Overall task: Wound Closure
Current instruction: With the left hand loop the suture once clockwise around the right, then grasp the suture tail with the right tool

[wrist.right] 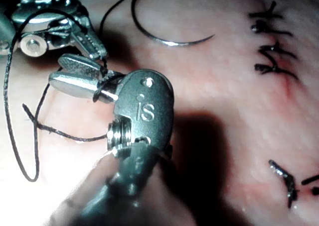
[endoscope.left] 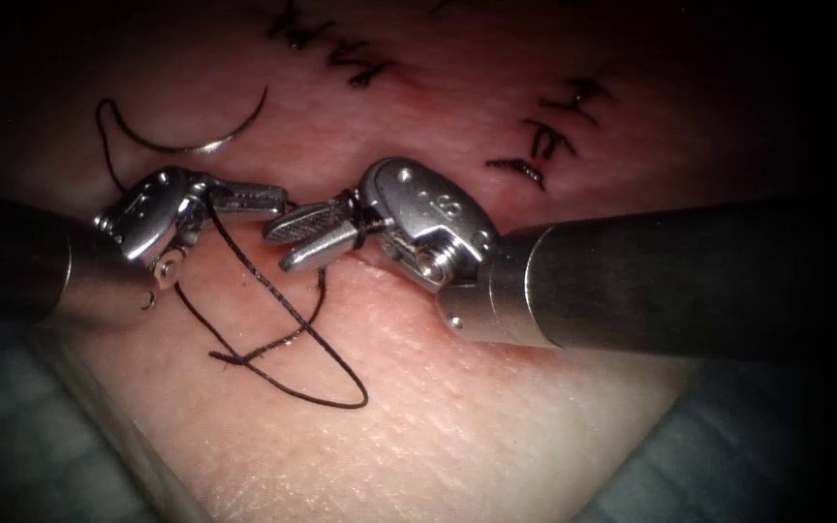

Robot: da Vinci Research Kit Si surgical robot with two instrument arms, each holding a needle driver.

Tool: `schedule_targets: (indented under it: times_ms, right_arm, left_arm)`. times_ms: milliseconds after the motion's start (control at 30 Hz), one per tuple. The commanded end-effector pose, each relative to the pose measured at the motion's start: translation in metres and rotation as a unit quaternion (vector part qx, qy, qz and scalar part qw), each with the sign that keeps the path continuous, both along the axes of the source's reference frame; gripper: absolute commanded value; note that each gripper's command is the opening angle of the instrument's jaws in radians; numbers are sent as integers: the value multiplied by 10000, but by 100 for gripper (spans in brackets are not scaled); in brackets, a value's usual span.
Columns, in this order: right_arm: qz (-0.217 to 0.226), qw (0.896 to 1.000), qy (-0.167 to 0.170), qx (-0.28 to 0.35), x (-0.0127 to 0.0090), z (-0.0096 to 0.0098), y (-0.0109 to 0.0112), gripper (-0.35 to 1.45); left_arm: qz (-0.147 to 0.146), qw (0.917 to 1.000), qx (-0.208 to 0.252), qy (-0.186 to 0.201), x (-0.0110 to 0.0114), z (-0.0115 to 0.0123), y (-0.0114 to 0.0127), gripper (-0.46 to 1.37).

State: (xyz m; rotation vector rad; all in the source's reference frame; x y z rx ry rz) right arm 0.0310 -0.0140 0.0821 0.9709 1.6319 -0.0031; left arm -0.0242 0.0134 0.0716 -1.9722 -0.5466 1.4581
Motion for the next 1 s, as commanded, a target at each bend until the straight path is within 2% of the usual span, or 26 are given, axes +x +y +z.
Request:
schedule_targets:
  times_ms: [33,167,300,400,533,700,767,1000]
  right_arm:
    - [-14,10000,-55,-81,0,0,2,-1]
    - [-364,9981,-284,-403,17,-5,-4,10]
    - [-630,9935,-554,-775,37,-9,-11,53]
    - [-878,9875,-752,-1074,49,-11,-18,66]
    - [-1212,9787,-921,-1377,56,-8,-29,60]
    - [-1331,9742,-989,-1532,55,0,-36,52]
    - [-1340,9697,-1173,-1671,53,11,-36,48]
    - [-1435,9629,-1333,-1856,60,23,-42,43]
  left_arm:
    - [49,10000,-26,-42,-1,0,0,-35]
    - [79,9999,-50,-67,-6,-2,-2,-35]
    - [107,9999,-28,-95,-6,-5,-3,-35]
    - [132,9998,-38,-113,-6,-6,-4,-35]
    - [203,9996,-41,-168,-5,-5,-4,-35]
    - [303,9992,-65,-233,2,-1,-8,-35]
    - [358,9990,-90,-256,6,6,-15,-35]
    - [393,9988,-91,-279,2,9,-18,-35]
